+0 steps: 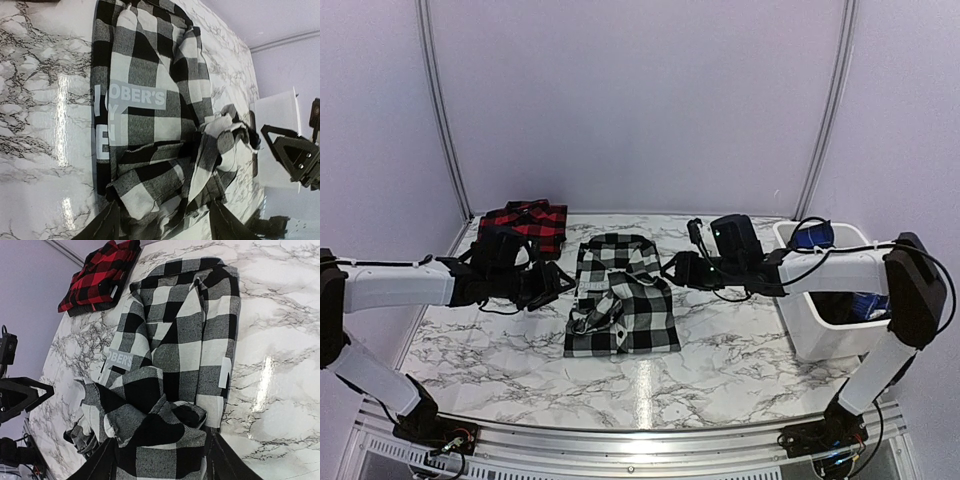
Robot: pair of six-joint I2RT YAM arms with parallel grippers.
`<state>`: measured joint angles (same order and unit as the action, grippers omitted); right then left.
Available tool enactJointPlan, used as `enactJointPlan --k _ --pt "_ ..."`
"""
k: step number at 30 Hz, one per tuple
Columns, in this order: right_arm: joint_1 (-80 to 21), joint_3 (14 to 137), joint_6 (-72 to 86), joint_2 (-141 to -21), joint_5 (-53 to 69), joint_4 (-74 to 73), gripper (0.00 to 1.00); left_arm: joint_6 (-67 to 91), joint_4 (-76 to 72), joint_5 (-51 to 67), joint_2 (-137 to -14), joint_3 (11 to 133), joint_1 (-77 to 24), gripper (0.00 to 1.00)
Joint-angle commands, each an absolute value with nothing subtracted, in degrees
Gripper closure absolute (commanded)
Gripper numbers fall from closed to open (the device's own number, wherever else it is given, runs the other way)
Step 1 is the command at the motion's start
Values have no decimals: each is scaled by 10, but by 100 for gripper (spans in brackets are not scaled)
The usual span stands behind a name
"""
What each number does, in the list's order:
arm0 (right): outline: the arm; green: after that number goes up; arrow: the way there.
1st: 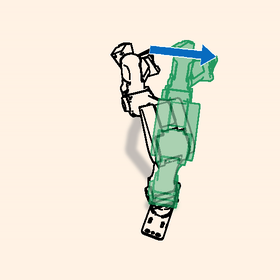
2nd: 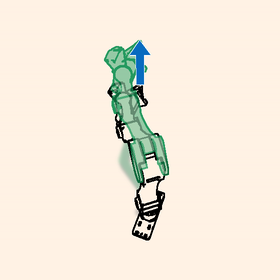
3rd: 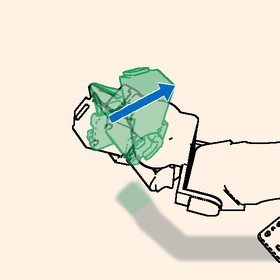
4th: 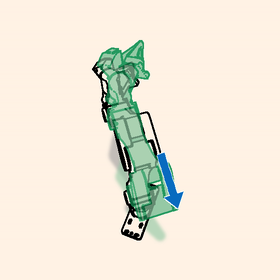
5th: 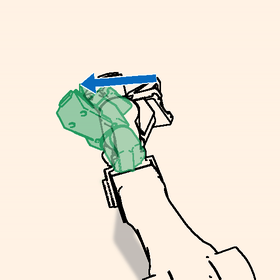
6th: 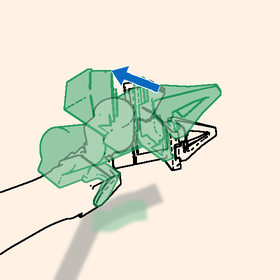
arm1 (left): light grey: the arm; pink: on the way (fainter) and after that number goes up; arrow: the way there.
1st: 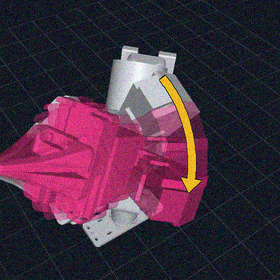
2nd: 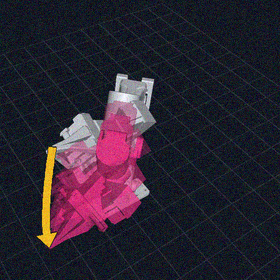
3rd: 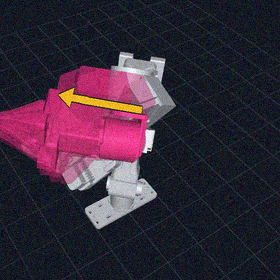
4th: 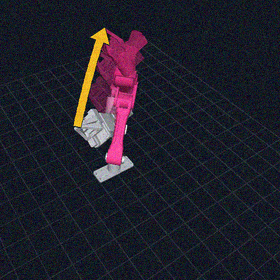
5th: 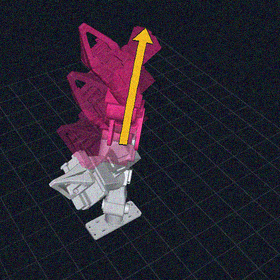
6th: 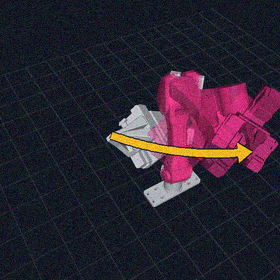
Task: Fold and stack the long sleeve shirts
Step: Fold the rectangle-folded shirt at the center of the board, then adjust the 2/3-rectangle-folded shirt at the center of the board.
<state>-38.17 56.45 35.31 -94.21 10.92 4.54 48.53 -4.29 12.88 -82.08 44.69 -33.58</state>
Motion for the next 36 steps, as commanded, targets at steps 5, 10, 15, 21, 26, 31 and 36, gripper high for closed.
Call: enactJointPlan --k 5,10,15,21,26,31,36 --pt "-477 562 311 -906 32 3 60 430 51 157 -779 406 -390 49" --pt "-527 598 304 -949 26 -18 75 442 53 149 -799 392 -435 59" --pt "-547 636 297 -1010 25 -16 85 448 51 135 -823 401 -452 64" --pt "-541 676 298 -1069 -18 -34 87 431 58 110 -885 470 -449 69" --pt "-534 690 304 -1085 -24 -37 83 435 62 94 -950 552 -407 75" --pt "-524 699 303 -1090 -28 -41 80 443 46 114 -1005 618 -359 80" --pt "-503 702 302 -1091 -22 -38 76 460 35 145 -1046 651 -321 79"
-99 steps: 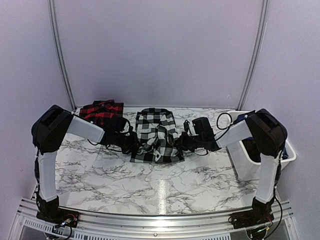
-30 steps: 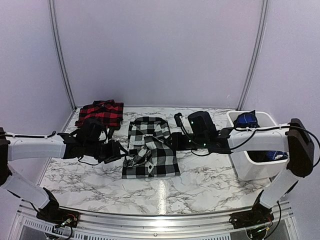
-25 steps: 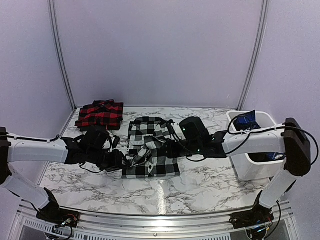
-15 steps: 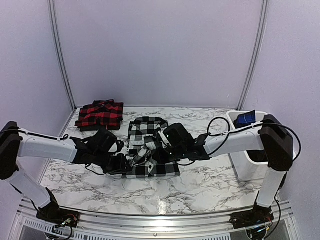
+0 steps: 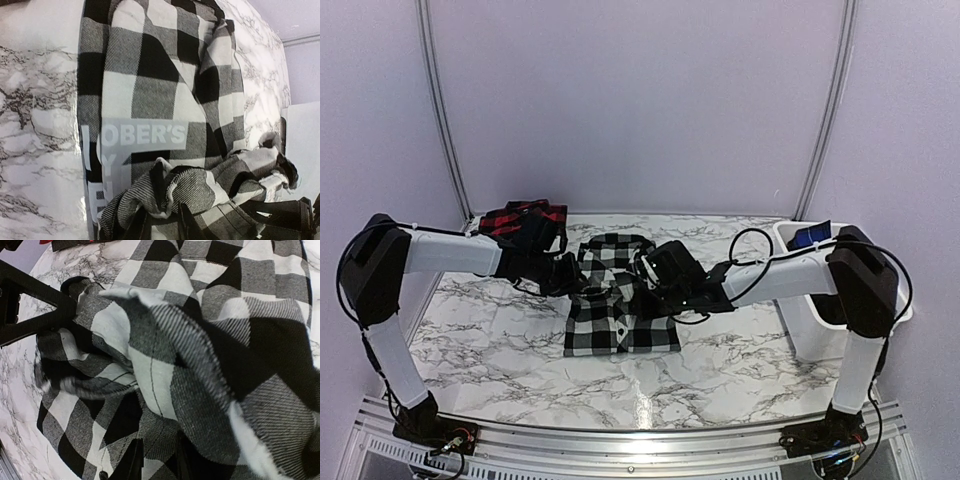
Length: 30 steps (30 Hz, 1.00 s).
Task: Fold and stack the long sleeve shirts
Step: Adjust the 2/3-rectangle-folded shirt at the center of the board.
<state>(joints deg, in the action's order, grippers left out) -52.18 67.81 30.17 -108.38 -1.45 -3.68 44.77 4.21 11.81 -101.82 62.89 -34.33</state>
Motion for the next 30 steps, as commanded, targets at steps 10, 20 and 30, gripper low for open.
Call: enactJointPlan --k 10,20,30 --pt "-453 733 284 -1130 12 -35 57 438 16 191 -1050 693 -283 57" --pt "-439 794 222 -1096 8 -112 43 405 51 173 -1005 670 -281 50" --pt "-434 742 198 -1020 -80 -165 43 403 53 166 -963 583 -282 57"
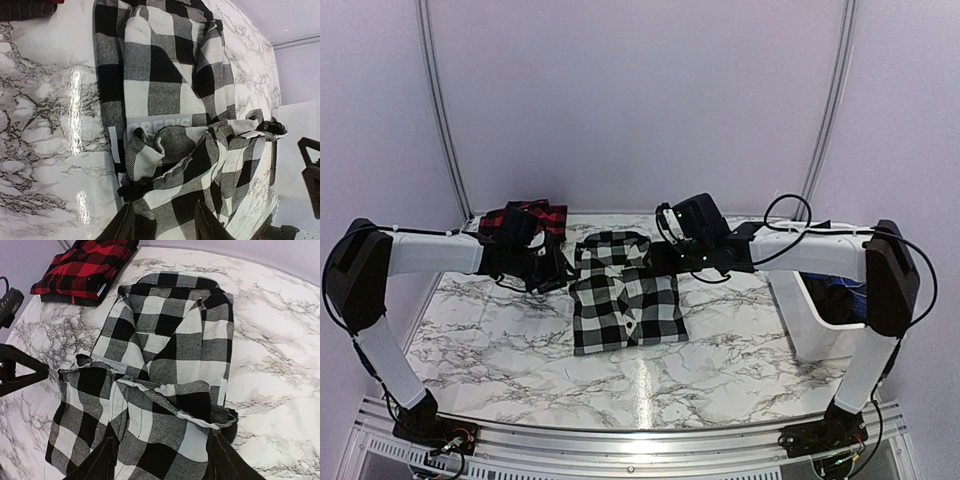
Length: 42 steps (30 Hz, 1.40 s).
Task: Fold and stack the long sleeve shirts
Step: Adjust the 2/3-rectangle-folded shirt at the center of the board, then smooth out the 2/3-rectangle-folded shirt at the center of the board.
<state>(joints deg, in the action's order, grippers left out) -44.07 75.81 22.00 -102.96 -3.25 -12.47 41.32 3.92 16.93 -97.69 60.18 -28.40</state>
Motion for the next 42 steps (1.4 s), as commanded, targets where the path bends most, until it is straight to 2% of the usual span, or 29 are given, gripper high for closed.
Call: enactJointPlan --k 1,10,15,19,24,28,32,34,38,42 --pt "-433 738 194 -1018 -86 -166 43 401 53 168 -966 581 -283 56" --pt "-428 729 130 -1029 -82 -163 45 384 59 170 -1024 617 -284 53" --pt "-411 748 122 -1055 -75 -163 44 381 59 173 -1072 668 -284 58" --pt "-396 765 120 -1075 -59 -149 47 378 58 170 -1095 709 -285 69" --pt "-387 791 120 -1100 -66 -141 66 370 59 163 -1119 744 -285 90" --pt "-379 797 131 -1119 -72 -127 73 361 58 149 -1133 749 -284 97" --pt "-375 819 139 -1156 -80 -138 77 360 59 141 -1155 750 -285 98" --pt "-373 832 142 -1171 -80 -150 73 360 59 132 -1160 745 -284 98" --pt "-373 844 137 -1183 -63 -162 51 356 59 127 -1167 744 -284 98" --pt "-373 862 128 -1187 -62 -188 38 355 59 133 -1171 749 -284 98"
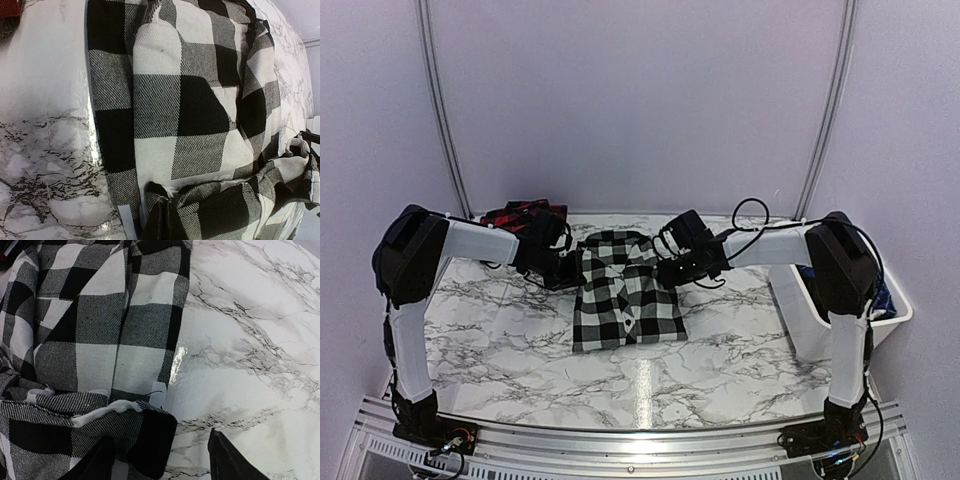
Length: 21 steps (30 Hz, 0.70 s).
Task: Fold and stack the long sleeve shirts
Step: Smooth out the 2/3-rectangle-folded shirt at the center of the board.
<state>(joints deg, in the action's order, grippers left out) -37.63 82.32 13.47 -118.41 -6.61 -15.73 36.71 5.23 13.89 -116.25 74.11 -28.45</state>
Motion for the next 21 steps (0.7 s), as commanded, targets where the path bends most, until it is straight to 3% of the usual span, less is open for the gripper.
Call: enactJointPlan --k 1,8,16,21 --pt "-373 864 129 -1182 -68 -196 35 356 59 134 -1172 751 -284 98" --pt "-390 846 149 -1089 -124 -224 33 355 59 138 -1163 752 -284 98" --pt "-447 827 164 -1079 -112 -208 56 354 59 136 -1161 753 -284 98" --pt "-451 836 159 -1133 -78 -173 57 355 60 137 -1167 761 -284 98"
